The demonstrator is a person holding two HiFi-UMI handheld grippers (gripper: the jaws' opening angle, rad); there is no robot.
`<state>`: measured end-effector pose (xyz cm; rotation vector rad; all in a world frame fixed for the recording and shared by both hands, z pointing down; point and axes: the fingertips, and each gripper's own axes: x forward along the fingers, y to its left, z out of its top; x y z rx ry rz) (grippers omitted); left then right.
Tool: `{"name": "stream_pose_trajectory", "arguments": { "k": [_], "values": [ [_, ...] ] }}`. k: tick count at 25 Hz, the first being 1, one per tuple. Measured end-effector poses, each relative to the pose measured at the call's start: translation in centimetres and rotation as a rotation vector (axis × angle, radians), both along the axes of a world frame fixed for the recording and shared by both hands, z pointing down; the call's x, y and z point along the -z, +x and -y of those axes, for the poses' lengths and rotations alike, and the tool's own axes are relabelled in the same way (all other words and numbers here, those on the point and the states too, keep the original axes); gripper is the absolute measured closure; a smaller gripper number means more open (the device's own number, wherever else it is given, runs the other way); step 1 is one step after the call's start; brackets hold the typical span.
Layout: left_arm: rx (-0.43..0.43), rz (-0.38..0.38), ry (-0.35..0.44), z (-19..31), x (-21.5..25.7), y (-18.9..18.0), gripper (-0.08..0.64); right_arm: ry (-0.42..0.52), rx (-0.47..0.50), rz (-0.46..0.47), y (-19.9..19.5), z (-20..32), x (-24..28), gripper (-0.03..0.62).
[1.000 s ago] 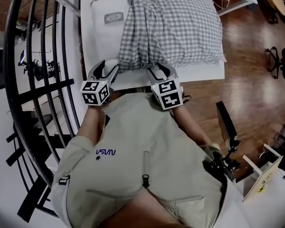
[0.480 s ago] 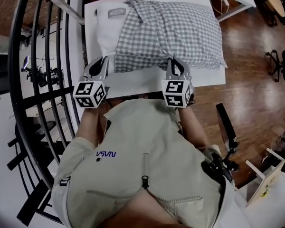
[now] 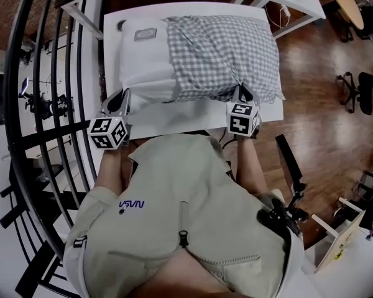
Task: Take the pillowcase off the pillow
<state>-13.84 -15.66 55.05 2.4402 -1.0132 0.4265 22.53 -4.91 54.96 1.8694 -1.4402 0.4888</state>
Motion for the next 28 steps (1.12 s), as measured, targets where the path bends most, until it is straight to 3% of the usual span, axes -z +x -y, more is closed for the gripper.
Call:
{"name": "stream_pose_trajectory", "arguments": {
  "k": [5,10,12,16,20,25,28],
  "values": [
    [-0.026,0.023,-0.071,-1.9,-4.0,0.7,0.537,-0.082,0.028,0.065,-0.4,-0.3,-3.1,0.581],
    [-0.121,0.061,0.058,-2.7,-1.3,0.8,0.417,-0.06,0.049,0.192,-0.5,-1.2,-2.3,0.533],
    [-0.106,0.04,0.11,-1.9,1.2,0.4,0.39,-0.013,0.075,0.237,-1.0,-1.4,-0.2,0.485],
    [-0.019,-0.024,0.174,2.7,5.4,0.5,0.36,0.121,0.185,0.259,-3.2,0.1,4.9,0.48],
    [-0.018,-0.022,0.151,9.0,6.2,3.4,0.256,0.218,0.281,0.237,-4.8,4.1,8.1,0.481],
    [-0.087,0.076,0.106,14.1,4.1,7.7,0.195,0.251,0.463,0.191,-9.6,9.8,10.1,0.482],
    [-0.096,0.057,-0.017,15.2,1.9,9.8,0.149,0.266,0.539,0.164,-11.5,12.8,11.3,0.482]
  ]
}}
